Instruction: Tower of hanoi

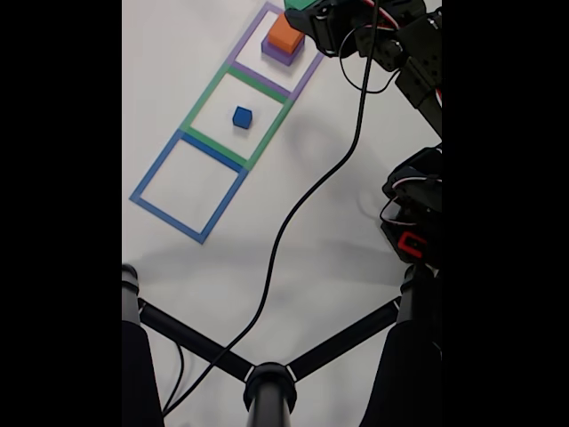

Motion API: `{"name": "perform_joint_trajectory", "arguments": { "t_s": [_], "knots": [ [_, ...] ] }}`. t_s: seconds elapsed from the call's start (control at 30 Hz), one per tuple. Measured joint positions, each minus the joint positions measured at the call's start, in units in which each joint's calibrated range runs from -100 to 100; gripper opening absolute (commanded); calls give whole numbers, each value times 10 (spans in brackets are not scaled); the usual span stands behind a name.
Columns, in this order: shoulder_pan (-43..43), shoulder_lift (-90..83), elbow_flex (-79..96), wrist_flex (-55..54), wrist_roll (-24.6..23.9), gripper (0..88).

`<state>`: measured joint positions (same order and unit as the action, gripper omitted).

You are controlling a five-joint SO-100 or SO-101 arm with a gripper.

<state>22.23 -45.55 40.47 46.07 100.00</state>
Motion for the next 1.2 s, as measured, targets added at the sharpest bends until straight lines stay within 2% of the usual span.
{"name": "perform_joint_trajectory", "arguments": {
  "t_s": [0.2, 0.4, 0.63, 1.2],
  "knots": [
    [-37, -17, -187, 241, 0, 76],
    [-84, -25, -311, 370, 0, 74],
    [-138, -46, -359, 421, 0, 70],
    [-299, -99, -321, 434, -4, 76]
  ]
}}
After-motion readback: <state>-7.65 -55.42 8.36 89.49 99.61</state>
